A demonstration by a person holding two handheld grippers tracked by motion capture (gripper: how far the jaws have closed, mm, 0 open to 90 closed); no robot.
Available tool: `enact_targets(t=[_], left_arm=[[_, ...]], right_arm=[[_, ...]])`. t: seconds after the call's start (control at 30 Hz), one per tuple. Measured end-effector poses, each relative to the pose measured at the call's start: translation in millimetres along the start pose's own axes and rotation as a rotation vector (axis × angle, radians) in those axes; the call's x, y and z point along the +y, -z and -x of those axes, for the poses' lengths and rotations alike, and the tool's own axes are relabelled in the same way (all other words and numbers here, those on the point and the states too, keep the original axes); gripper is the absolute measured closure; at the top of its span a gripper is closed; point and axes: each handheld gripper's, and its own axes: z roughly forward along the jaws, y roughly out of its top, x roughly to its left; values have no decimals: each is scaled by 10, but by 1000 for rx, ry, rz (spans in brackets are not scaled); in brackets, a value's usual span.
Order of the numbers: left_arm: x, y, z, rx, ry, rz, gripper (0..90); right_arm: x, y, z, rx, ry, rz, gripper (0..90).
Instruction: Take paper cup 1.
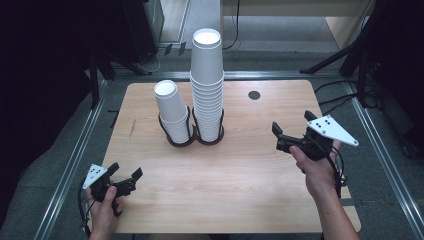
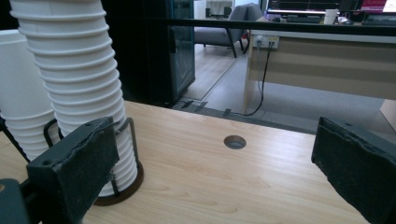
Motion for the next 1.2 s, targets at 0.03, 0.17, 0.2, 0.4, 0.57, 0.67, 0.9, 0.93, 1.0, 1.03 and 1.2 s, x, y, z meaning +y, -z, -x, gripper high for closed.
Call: enact_targets(t=[0.03,0.17,0.2,0.4,0.57,0.67,0.9,0.93,1.0,1.03,1.2], left_arm=[[18,-10,39,-7,-1,5,0],[97,-45,179,-38,-19,19,0],[114,-58,207,-46,-21,21,0],[188,-134,336,-72,-44,23,0],[261,-194,454,-100,-42,36,0],[291,-220,508,-110,-41,39,0],[482,-332,860,-181,-80,56,0],[482,-332,860,-181,-80,56,0],[564,-371,997,-201,-102,67,0],[593,-387,1045,-208,-109,69,0],[722,-480,1233,-227,-136,82,0]], right_arm=[[21,-14,-22,5,2,-1,6],[106,-69,-105,30,4,4,6],[126,-85,-123,33,11,7,6],[232,-161,-232,65,27,16,6],[309,-206,-291,82,26,28,6],[341,-230,-314,87,24,30,6],[437,-295,-383,104,17,34,5],[437,-295,-383,104,17,34,5],[483,-317,-407,111,17,42,6],[500,-325,-412,113,18,46,6],[577,-369,-449,126,13,49,5]])
